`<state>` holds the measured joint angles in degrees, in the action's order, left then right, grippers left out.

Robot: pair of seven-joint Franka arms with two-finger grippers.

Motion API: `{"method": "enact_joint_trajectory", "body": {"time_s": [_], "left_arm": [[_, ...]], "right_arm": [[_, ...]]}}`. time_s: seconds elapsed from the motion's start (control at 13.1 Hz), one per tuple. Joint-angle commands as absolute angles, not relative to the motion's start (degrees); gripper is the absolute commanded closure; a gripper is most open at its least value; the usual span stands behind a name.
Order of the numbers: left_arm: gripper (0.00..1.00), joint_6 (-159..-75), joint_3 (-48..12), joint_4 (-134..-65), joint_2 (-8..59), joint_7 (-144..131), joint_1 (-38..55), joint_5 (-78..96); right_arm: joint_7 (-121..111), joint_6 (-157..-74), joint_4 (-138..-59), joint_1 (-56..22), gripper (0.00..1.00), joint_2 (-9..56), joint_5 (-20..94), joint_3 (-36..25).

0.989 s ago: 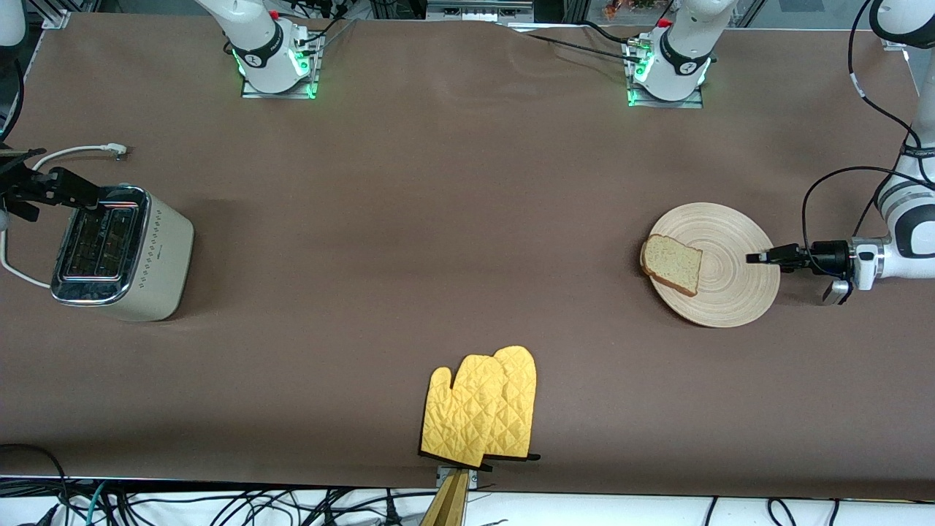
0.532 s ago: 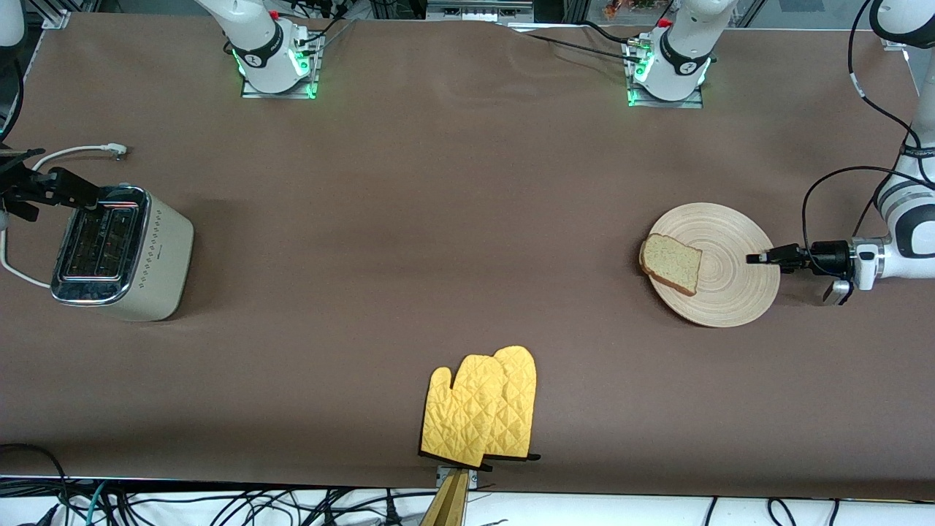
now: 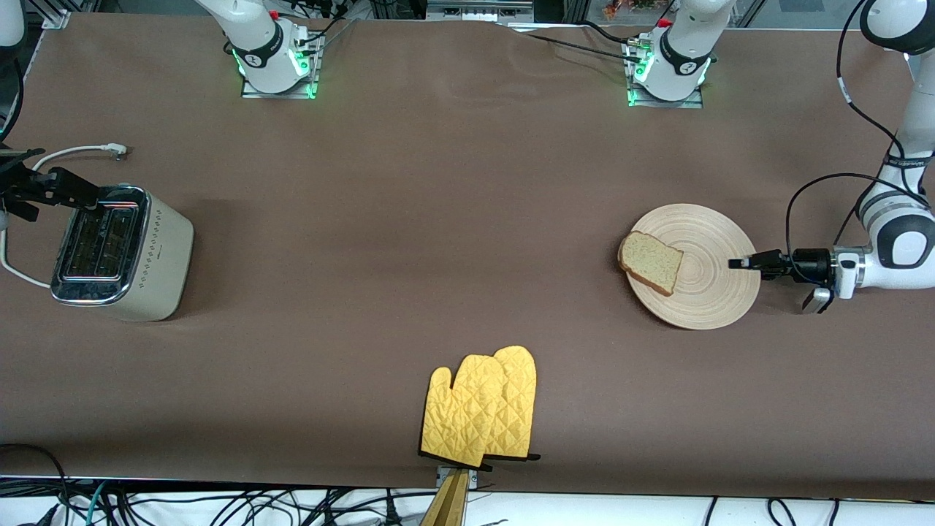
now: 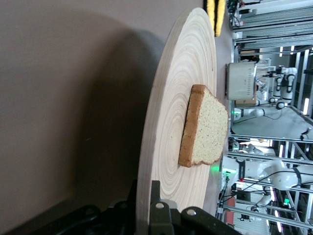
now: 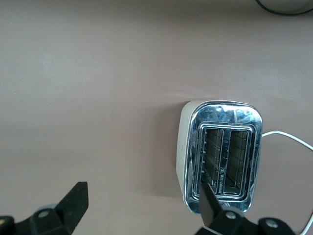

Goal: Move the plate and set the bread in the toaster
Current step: 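Slide the wooden plate with the left gripper toward the table middle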

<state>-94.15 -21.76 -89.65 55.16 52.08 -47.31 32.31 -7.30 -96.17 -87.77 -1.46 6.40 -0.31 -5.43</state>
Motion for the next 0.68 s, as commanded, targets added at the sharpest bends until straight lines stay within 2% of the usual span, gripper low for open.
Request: {"method": "enact_joint_trajectory", "body": {"time_s": [0.0, 0.3, 0.61], "left_arm": [[1.0, -90.01, -23.98, -90.35, 53.53, 51.26, -47.9, 35.93], [1.0, -88.77, -24.7, -90.79, 52.56, 46.06, -42.56, 42.08], [1.0, -95.34, -21.46, -92.63, 47.3, 45.35, -30.44, 47.89]], "right_arm": [[-7.21, -95.19, -86.66, -0.79, 0.0, 6.77, 0.62, -5.1], [-7.21, -95.19, -86.66, -0.88, 0.0, 6.77, 0.7, -5.1], [-7.21, -95.19, -86.66, -0.88, 0.0, 6.77, 0.7, -5.1]]}}
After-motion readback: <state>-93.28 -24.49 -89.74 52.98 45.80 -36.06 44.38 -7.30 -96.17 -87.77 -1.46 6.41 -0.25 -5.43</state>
